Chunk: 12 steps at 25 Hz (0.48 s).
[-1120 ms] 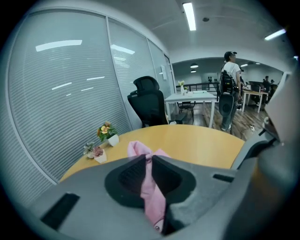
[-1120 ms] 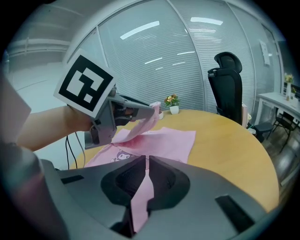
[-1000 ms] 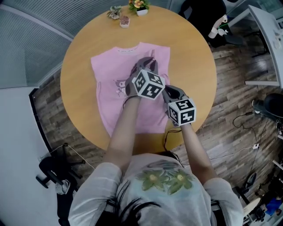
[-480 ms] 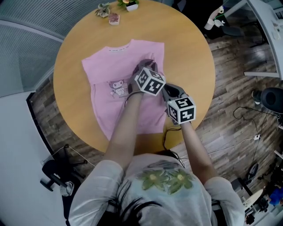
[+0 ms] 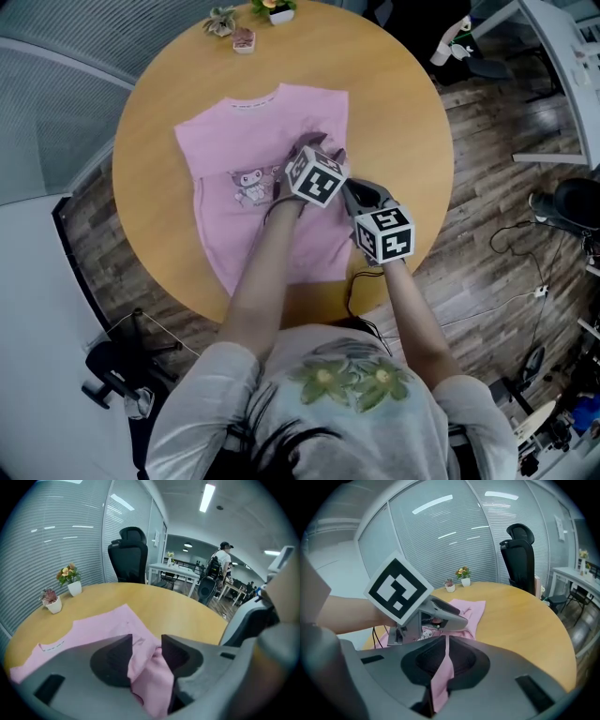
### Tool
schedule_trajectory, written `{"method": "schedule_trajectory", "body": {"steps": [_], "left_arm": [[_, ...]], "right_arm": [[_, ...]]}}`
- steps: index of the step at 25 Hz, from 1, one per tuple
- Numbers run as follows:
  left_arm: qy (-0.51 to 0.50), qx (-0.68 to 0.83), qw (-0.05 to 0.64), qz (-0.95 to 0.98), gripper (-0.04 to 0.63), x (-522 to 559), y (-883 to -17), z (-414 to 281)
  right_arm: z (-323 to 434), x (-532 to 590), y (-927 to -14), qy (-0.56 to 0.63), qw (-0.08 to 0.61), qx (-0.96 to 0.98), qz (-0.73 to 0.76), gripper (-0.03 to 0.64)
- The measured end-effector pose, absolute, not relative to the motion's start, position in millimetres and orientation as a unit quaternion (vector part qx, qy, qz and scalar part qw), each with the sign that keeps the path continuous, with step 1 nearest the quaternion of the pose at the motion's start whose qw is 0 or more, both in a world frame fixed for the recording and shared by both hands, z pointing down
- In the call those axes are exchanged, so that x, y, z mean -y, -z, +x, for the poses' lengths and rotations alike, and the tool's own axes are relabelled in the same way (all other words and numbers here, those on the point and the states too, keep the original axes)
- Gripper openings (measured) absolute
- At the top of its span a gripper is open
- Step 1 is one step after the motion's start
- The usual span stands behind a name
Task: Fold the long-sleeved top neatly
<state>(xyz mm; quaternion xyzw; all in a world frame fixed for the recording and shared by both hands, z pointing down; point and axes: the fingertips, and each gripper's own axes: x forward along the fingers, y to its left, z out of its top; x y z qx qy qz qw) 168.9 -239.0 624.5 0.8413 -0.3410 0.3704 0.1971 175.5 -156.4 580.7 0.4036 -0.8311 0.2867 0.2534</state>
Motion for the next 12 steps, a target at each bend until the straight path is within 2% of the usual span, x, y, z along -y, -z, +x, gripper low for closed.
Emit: {"method": "schedule_trajectory", "body": {"steps": [5, 12], "left_arm": [[-0.326, 0.345, 0.214, 0.854, 0.204, 216.6, -596.6, 150.1], [-0.31, 0.39, 0.207, 0.842, 0.207, 166.0, -564.0, 83.3]], "right_arm": [[172.0, 149.5, -567.8, -0.278, 0.25, 0.834, 0.407, 0.034], [164.6, 123.6, -549.8, -0.269, 0.246, 0.835, 0.412, 0.034]]}}
